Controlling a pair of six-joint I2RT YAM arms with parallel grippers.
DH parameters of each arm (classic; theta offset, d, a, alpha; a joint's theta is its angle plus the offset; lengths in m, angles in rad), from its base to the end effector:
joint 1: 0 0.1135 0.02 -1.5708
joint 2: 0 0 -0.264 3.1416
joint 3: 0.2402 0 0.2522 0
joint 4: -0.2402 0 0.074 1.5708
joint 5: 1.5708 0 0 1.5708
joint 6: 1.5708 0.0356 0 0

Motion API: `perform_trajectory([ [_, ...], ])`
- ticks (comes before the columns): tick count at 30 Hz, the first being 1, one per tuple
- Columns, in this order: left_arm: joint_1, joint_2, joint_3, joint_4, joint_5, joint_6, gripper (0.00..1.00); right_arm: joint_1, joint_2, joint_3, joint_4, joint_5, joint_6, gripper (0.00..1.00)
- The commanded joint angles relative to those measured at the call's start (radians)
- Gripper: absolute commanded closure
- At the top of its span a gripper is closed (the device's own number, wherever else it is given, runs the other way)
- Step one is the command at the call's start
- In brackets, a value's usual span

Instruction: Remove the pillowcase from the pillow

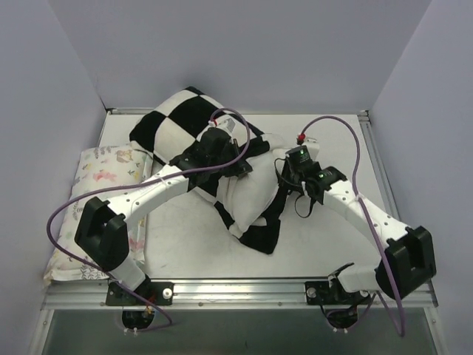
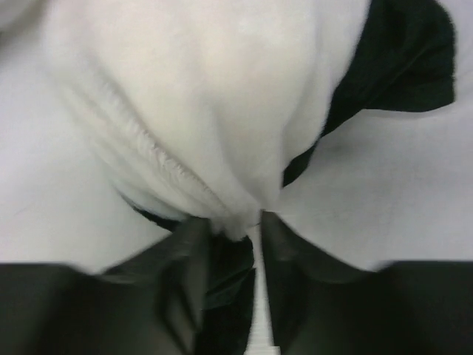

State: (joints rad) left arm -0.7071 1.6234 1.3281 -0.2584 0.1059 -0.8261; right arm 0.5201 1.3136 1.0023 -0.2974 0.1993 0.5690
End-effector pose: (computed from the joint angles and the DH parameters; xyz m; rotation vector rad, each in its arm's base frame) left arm 0.2855 -0.2489 0.3057 -0.0688 2.2946 -0.9749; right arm 0.2584 0.1399 0.2886 0.1679 2.1880 0.4051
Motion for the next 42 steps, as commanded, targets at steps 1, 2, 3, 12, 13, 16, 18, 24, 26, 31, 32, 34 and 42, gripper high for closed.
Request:
perform_trajectory([
  [1, -0.022, -0.102, -0.012, 0.028, 0.008, 0.024, 1.0, -0.11, 0.018, 0.0, -0.042, 0.104, 0.017, 0.78],
  [2, -0.022, -0.131, -0.018, 0.021, 0.003, 0.03, 1.0, -0.144, 0.012, -0.031, -0.037, 0.1, 0.029, 0.85],
  [3, -0.022, -0.146, -0.023, 0.001, -0.003, 0.036, 1.0, -0.205, 0.004, -0.047, -0.032, 0.107, 0.032, 0.92],
  [12, -0.012, -0.365, -0.144, -0.067, -0.014, 0.059, 1.0, -0.439, 0.021, -0.067, 0.0, 0.016, 0.057, 1.0],
  [13, -0.014, -0.378, -0.151, -0.07, -0.014, 0.064, 1.0, -0.443, 0.004, -0.064, 0.003, -0.048, 0.057, 1.0],
  [16, -0.009, -0.366, -0.139, -0.087, -0.017, 0.071, 1.0, -0.353, -0.092, -0.056, 0.002, -0.034, 0.048, 0.84],
  [18, -0.012, -0.338, -0.136, -0.058, 0.0, 0.064, 1.0, -0.226, -0.135, -0.031, -0.045, 0.02, 0.043, 0.69],
  [24, -0.045, -0.278, -0.125, 0.002, 0.002, 0.045, 1.0, 0.057, -0.286, -0.021, -0.112, 0.117, 0.092, 0.39],
  [26, -0.058, -0.26, -0.113, 0.011, -0.002, 0.039, 1.0, 0.128, -0.268, 0.002, -0.12, 0.141, 0.104, 0.32],
  [31, -0.075, -0.22, -0.078, 0.021, -0.017, 0.038, 1.0, 0.28, -0.148, 0.03, -0.158, 0.242, 0.13, 0.28],
  [32, -0.078, -0.215, -0.064, 0.021, -0.018, 0.038, 1.0, 0.281, -0.136, 0.022, -0.164, 0.253, 0.134, 0.29],
  [34, -0.078, -0.203, -0.055, 0.025, -0.017, 0.038, 1.0, 0.278, -0.12, -0.022, -0.175, 0.278, 0.147, 0.31],
  [42, -0.08, -0.198, -0.006, 0.018, -0.008, 0.047, 1.0, 0.117, -0.16, -0.155, -0.184, 0.282, 0.146, 0.93],
])
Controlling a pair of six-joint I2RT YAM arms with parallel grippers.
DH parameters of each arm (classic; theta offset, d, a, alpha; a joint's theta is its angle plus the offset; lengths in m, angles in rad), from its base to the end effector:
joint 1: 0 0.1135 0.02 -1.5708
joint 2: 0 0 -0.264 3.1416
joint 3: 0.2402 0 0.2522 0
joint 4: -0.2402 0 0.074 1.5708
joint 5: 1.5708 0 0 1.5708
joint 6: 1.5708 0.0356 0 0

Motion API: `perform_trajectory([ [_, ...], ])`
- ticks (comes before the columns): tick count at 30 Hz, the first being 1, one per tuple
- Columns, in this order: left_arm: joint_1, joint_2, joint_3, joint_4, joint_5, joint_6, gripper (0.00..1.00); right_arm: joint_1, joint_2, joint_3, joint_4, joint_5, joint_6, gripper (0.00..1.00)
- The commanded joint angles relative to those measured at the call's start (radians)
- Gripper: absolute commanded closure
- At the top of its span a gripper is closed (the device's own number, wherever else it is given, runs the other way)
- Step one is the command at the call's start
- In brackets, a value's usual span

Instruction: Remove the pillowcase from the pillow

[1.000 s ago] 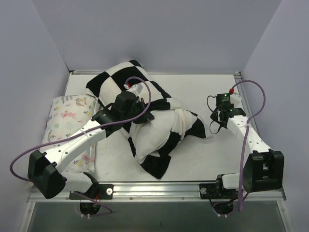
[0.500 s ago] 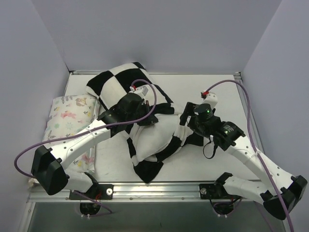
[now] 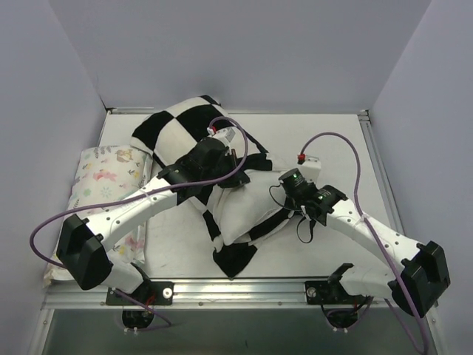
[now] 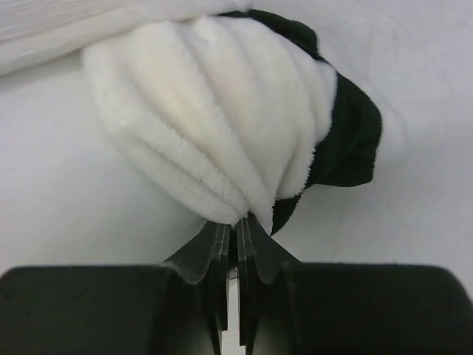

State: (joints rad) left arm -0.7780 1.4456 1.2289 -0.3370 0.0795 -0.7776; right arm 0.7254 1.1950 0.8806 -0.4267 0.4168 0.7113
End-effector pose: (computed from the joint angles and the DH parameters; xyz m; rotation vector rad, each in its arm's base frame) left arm 0.2347 -0.2352 0.3238 0.0513 2.2913 -0.9613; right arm 0.1990 0.1572 0.2684 0.1931 2.2441 0.2930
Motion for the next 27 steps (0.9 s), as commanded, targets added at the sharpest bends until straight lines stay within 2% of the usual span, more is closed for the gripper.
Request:
perform_trajectory([
  [1, -0.009, -0.033, 0.11, 0.087, 0.014, 0.003, 1.0, -0.122, -0.051, -0.058, -0.047, 0.057, -0.016, 0.99],
  [7, 0.0, -0.092, 0.142, 0.036, 0.002, 0.024, 1.0, -0.349, -0.084, -0.1, -0.008, -0.007, -0.073, 1.0],
  [12, 0.005, -0.142, 0.155, -0.002, -0.004, 0.034, 1.0, -0.562, -0.072, -0.134, 0.077, -0.174, -0.11, 1.0],
  [17, 0.006, -0.189, 0.162, -0.033, 0.02, 0.032, 1.0, -0.626, -0.029, -0.123, 0.146, -0.279, -0.111, 1.0],
  [21, 0.005, -0.237, 0.155, -0.057, 0.034, 0.029, 1.0, -0.65, 0.084, -0.069, 0.204, -0.335, -0.101, 1.0],
  [27, -0.004, -0.292, 0.135, -0.088, 0.066, 0.02, 1.0, -0.722, 0.225, -0.008, 0.311, -0.545, -0.087, 1.0],
])
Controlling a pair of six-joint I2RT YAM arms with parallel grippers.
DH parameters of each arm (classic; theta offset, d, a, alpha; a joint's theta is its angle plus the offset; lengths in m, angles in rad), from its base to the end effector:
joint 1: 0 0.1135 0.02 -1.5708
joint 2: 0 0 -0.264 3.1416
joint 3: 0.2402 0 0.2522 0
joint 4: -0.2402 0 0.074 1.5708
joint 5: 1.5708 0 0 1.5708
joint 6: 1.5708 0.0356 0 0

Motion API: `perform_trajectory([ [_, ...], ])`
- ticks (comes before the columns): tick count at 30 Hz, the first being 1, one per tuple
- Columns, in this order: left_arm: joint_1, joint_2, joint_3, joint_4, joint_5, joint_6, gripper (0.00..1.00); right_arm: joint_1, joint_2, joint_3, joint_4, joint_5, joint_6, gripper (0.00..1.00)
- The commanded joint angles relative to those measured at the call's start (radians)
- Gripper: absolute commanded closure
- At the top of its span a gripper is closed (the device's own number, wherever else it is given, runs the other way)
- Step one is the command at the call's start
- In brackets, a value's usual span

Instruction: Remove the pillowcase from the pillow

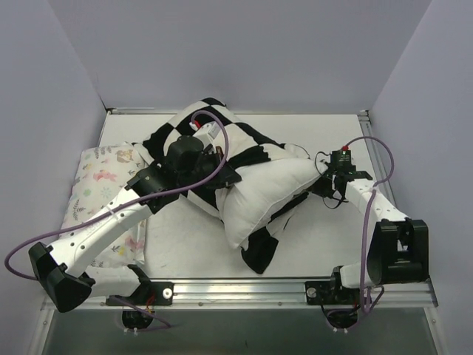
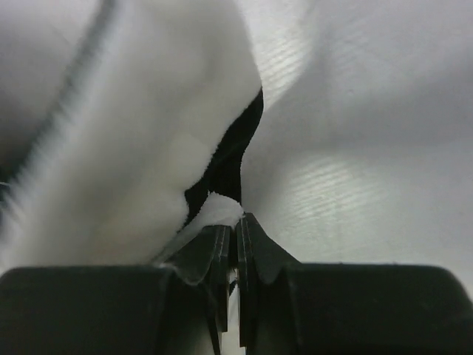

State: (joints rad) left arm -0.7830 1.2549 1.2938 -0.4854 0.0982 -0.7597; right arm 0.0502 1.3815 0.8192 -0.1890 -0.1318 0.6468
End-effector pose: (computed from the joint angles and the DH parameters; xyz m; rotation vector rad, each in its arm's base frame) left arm 0.1954 -0.1994 0.3867 0.0932 2.1852 -1.0371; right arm 0.2888 0.0192 0.2183 0.6309 2.2827 0.4980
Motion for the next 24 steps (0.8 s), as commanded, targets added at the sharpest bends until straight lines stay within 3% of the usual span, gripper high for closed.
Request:
perform_trajectory([
  [1, -0.007, -0.097, 0.053, 0.067, 0.055, -0.004, 1.0, -0.047, 0.056, 0.09, 0.091, -0.026, -0.016, 1.0],
  [6, -0.094, -0.022, -0.004, 0.166, 0.057, -0.036, 1.0, -0.047, 0.178, 0.231, 0.178, -0.294, 0.013, 0.97],
  [8, -0.137, 0.012, -0.005, 0.208, 0.064, -0.03, 1.0, -0.047, 0.211, 0.289, 0.18, -0.35, 0.016, 0.91],
  [9, -0.145, 0.046, -0.001, 0.214, 0.067, -0.027, 1.0, -0.047, 0.211, 0.305, 0.16, -0.365, 0.014, 0.83],
  [12, -0.156, 0.096, -0.01, 0.249, 0.069, -0.029, 1.0, -0.047, 0.162, 0.35, 0.073, -0.326, -0.009, 0.61],
  [13, -0.154, 0.109, -0.013, 0.275, 0.069, -0.032, 1.0, -0.081, 0.142, 0.359, 0.047, -0.313, -0.013, 0.45],
  [16, -0.156, 0.175, -0.013, 0.339, 0.08, -0.049, 1.0, -0.111, 0.07, 0.403, -0.041, -0.27, -0.027, 0.26],
  [24, -0.167, 0.395, 0.122, 0.465, 0.116, -0.087, 0.98, -0.113, -0.105, 0.427, -0.196, -0.213, -0.053, 0.13],
])
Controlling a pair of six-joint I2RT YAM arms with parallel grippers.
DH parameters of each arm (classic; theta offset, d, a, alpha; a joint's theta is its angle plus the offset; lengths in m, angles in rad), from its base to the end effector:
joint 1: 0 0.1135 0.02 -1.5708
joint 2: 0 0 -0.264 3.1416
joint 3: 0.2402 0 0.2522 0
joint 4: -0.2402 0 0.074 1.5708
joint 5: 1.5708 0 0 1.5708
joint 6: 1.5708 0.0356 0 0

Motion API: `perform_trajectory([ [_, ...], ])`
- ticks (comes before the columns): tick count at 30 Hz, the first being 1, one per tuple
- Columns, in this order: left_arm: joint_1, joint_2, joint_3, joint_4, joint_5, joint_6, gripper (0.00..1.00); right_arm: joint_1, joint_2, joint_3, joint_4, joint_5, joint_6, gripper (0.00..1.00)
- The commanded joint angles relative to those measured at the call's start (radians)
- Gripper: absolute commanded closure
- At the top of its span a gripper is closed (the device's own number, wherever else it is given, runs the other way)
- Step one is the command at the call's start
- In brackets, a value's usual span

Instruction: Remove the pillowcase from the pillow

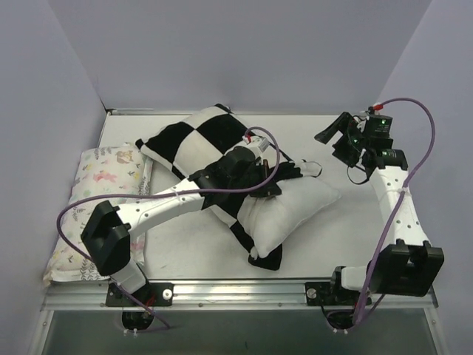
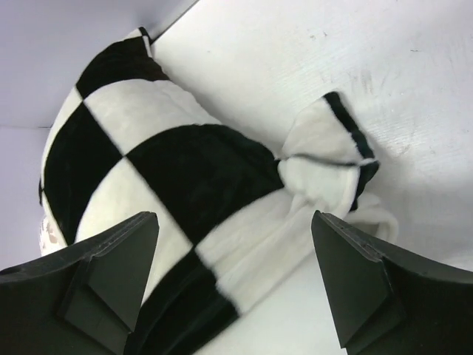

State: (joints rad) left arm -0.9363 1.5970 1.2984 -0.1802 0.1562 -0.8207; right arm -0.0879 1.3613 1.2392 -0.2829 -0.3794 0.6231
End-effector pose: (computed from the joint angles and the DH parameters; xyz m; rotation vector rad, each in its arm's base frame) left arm 0.2182 -0.3058 0.3124 0.2405 2.2754 -1.1832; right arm 0.3139 -0.0144 0.3593 0.4589 1.9636 0.7192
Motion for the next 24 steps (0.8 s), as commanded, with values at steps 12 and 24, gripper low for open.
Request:
perform_trajectory([
  [12, 0.01, 0.232, 0.42, 0.074, 0.108, 0.028, 0.32, 0.39, -0.571, -0.374, -0.145, 0.316, -0.072, 0.04],
  [24, 0.119, -0.005, 0.227, 0.044, 0.06, 0.06, 0.22, 0.565, -0.676, -0.501, -0.206, 0.496, -0.054, 0.01],
])
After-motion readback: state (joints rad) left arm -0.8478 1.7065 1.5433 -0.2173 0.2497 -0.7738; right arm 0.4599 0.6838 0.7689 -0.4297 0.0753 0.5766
